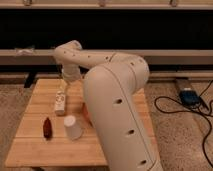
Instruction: Stand the bottle upright
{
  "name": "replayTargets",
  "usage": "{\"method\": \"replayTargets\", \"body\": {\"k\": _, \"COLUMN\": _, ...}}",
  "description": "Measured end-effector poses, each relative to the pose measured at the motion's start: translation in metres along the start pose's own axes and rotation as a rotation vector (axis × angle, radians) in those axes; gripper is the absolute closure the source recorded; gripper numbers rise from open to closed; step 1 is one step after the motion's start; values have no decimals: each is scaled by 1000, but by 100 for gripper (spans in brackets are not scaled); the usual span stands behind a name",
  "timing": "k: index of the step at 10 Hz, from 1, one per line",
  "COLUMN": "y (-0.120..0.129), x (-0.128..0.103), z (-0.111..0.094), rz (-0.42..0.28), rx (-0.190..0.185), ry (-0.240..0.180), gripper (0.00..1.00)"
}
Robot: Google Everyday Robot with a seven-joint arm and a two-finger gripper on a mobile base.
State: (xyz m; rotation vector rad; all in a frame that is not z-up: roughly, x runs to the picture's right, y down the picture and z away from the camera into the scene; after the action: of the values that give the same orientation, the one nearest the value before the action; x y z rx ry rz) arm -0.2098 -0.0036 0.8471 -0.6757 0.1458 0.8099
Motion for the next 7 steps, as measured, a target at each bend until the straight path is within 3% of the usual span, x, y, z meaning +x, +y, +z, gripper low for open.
{"method": "replayTargets", "body": {"k": 3, "y": 46, "x": -18, "z": 9, "rz": -86, "rx": 12, "ry": -6, "gripper": 20}}
{"method": "replayTargets", "body": {"k": 7, "y": 60, "x": -53, "z": 35, "rz": -116, "rx": 58, "ry": 41, "gripper": 20}}
